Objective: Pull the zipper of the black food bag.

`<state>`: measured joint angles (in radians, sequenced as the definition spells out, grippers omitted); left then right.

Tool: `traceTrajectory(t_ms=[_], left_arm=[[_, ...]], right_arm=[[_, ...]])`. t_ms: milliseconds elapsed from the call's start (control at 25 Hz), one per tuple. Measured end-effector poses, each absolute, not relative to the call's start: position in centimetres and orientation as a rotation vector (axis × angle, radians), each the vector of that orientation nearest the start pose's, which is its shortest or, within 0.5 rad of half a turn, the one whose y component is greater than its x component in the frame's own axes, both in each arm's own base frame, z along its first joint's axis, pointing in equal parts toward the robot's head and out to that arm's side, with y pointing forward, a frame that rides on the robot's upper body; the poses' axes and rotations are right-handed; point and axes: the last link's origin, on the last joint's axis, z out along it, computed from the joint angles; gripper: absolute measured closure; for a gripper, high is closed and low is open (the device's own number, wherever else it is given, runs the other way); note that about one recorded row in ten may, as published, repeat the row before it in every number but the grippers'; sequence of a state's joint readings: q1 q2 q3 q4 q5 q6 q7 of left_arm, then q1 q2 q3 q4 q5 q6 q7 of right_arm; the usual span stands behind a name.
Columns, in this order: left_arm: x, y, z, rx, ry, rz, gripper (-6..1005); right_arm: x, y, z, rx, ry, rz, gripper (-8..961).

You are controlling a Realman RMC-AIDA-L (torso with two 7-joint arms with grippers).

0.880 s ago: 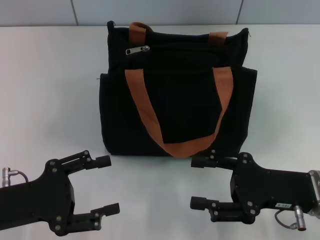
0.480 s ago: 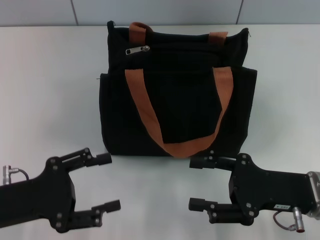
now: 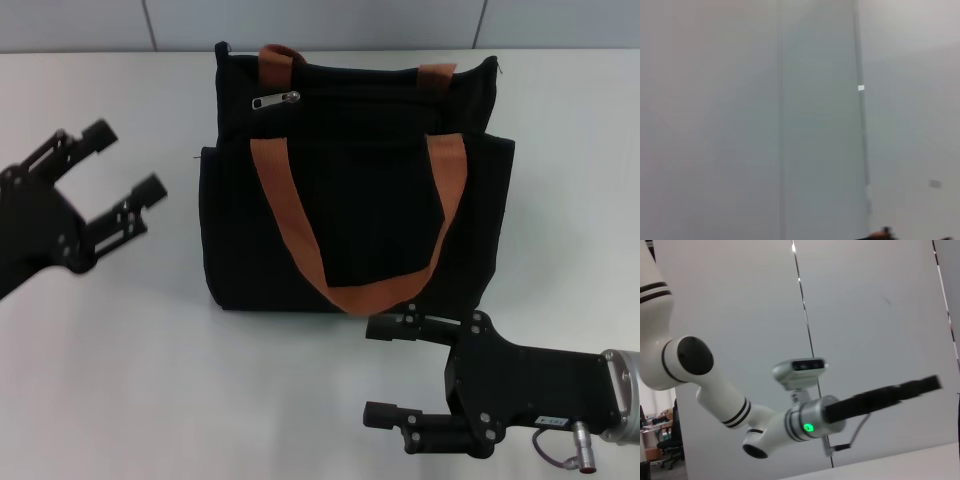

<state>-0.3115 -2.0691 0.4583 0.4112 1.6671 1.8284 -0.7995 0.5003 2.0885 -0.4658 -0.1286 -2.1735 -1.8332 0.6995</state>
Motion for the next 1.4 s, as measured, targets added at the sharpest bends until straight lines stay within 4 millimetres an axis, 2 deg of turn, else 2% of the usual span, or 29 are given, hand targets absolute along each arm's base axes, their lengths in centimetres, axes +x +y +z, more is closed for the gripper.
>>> traceTrajectory(t_ms=[40,80,120,240,360,520,920,1120,1400], left_arm=[[-30.1,26.8,3.0,-2.209,-0.315,-1.128,203],[-30.1,26.8,3.0,-2.209,-0.315,-1.128,203],[-30.1,28.5,2.8,-2.203,-0.388,-1.092,203],[-29.3,30.8,2.1,-2.234,-0.419,-1.041,204],[-28.7,31.6,1.5,-2.279,-0.41,-1.015,214],[-26.8,33.3,-0.3,-2.408,-0.365,-0.94,227],[-25.3,34.5,-0.8,-2.396,-0.342,-0.98,259],[-25.7,34.9,-0.4,-2.314,-0.401,-1.012,276],[-25.6,34.7,-0.5,-2.322,-0.4,-1.018,298]], right_arm=[[25.2,22.5,-6.5,-2.808,0.242,1.264,203],[25.2,22.5,-6.5,-2.808,0.242,1.264,203],[25.2,22.5,-6.6,-2.804,0.24,1.263,203],[25.2,22.5,-6.7,-2.802,0.246,1.257,203],[25.2,22.6,-6.8,-2.802,0.246,1.255,203],[25.3,22.6,-6.8,-2.802,0.249,1.245,204],[25.3,22.7,-6.8,-2.798,0.249,1.243,205],[25.3,22.7,-6.9,-2.796,0.244,1.232,205],[25.2,23.1,-7.0,-2.786,0.237,1.223,205]])
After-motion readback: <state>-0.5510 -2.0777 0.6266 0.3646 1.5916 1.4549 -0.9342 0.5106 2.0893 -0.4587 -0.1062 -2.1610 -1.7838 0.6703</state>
